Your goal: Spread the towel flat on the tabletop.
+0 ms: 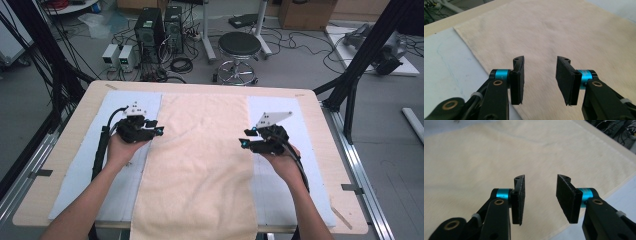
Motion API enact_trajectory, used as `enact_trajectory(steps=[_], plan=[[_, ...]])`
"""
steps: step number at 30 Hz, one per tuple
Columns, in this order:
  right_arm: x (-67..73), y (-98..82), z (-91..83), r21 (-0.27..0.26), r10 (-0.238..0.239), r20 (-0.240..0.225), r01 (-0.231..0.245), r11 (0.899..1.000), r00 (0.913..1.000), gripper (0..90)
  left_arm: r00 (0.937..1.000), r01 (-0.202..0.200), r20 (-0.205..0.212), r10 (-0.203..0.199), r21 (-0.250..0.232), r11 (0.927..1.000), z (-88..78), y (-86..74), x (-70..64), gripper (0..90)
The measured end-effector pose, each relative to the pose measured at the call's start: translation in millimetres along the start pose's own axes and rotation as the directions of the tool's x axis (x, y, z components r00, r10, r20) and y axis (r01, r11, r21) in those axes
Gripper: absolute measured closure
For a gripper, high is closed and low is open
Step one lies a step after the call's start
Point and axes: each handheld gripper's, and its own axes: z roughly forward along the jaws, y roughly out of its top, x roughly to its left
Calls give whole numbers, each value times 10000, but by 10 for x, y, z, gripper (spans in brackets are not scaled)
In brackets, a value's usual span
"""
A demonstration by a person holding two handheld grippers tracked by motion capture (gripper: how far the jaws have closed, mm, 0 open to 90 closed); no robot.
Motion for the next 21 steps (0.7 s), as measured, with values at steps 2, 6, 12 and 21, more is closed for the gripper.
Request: enact_trajectory(steps=[2,6,12,21], plan=[[86,-92,-36,103,69,-333,-65,9999,9994,553,9996,-234,181,235,-30,9997,-88,-112,-109,553],[277,-289,-112,186,-301,-805,317,9993,9963,550,9953,-833,509,829,58,9965,-253,-305,-332,521],[550,-621,-206,311,-813,-1628,874,9957,9833,580,9835,-1444,1065,1463,-255,9892,-456,-606,-613,473],[696,-852,63,1179,-1021,-2924,1418,9829,9508,699,9460,-2220,2607,1930,869,9712,-454,-907,-725,608]])
